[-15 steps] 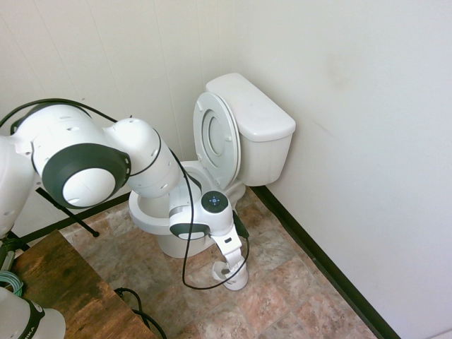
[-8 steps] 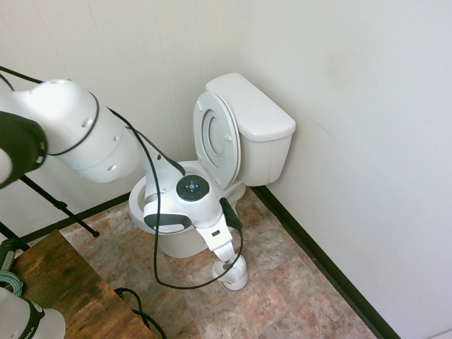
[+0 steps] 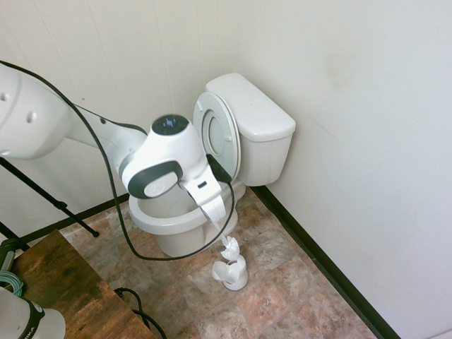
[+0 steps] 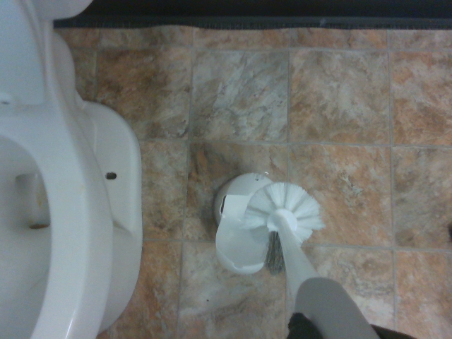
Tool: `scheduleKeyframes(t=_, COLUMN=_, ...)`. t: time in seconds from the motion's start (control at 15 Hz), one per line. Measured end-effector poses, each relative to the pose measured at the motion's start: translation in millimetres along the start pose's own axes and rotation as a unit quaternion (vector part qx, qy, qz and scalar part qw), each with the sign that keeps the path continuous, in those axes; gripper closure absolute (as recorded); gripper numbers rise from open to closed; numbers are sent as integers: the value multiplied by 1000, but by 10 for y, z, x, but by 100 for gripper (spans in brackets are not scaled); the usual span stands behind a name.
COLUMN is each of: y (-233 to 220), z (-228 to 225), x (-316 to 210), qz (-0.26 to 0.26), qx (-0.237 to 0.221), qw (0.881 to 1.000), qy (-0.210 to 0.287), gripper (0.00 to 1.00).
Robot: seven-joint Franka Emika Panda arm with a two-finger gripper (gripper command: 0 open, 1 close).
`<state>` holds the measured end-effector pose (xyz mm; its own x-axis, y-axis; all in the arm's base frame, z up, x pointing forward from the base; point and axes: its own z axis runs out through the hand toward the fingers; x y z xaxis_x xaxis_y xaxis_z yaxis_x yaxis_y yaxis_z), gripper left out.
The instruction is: Clean the toilet
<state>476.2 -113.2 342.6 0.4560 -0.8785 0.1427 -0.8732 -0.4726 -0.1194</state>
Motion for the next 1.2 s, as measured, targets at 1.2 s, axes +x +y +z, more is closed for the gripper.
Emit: scheduleKeyframes(t=1.2, y=-2463, z=-748, x=-1866, qz=-188, qx=13, qw=982, qy=-31, gripper=100)
